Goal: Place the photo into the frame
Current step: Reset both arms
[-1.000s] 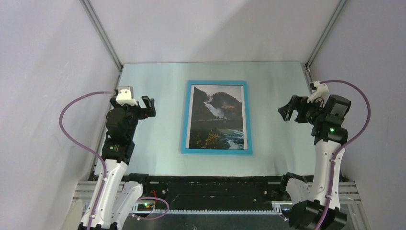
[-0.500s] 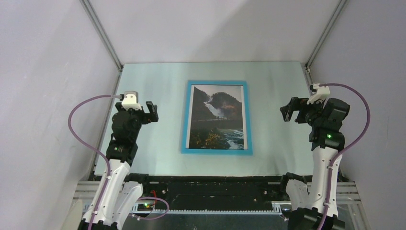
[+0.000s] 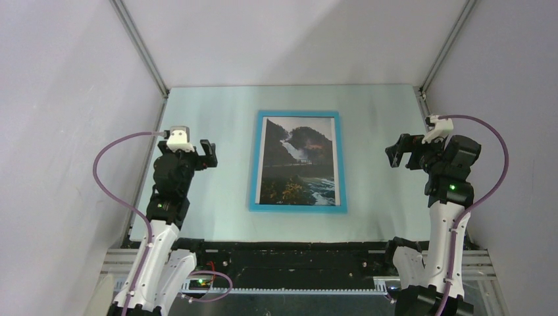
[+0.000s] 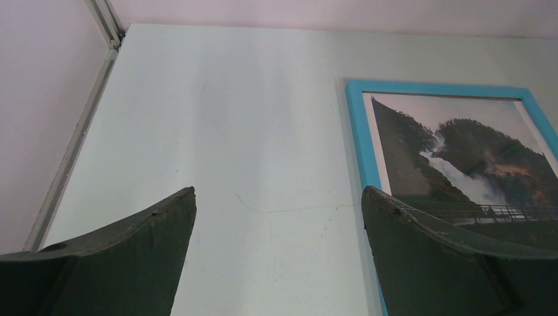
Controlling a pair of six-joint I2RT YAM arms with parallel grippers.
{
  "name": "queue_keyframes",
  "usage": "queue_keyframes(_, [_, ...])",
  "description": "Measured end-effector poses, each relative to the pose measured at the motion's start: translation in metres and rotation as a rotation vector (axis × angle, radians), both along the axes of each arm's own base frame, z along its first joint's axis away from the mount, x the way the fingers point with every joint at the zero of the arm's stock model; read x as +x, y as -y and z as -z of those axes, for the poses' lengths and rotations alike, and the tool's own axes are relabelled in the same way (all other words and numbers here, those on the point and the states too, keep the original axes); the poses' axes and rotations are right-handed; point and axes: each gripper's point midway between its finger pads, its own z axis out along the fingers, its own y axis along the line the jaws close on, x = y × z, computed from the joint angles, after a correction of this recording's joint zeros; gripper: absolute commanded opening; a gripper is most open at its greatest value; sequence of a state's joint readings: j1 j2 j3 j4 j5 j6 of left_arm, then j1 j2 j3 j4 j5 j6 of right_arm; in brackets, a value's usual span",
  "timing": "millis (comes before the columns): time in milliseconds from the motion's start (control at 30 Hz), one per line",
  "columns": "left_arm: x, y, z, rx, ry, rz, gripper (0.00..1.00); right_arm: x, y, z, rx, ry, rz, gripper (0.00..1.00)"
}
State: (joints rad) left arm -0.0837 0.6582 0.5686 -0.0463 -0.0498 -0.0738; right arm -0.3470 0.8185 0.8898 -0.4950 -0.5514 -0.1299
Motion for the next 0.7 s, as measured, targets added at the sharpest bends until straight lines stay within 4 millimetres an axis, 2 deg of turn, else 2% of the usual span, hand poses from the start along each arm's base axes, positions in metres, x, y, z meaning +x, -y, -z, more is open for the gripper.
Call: queue_keyframes(700, [0.0007, -0.0035, -0.0017, 0.006, 0.007, -0.018, 1.00, -0.0001, -0.0009, -0.0002, 0.000, 0.002, -0.007, 1.00])
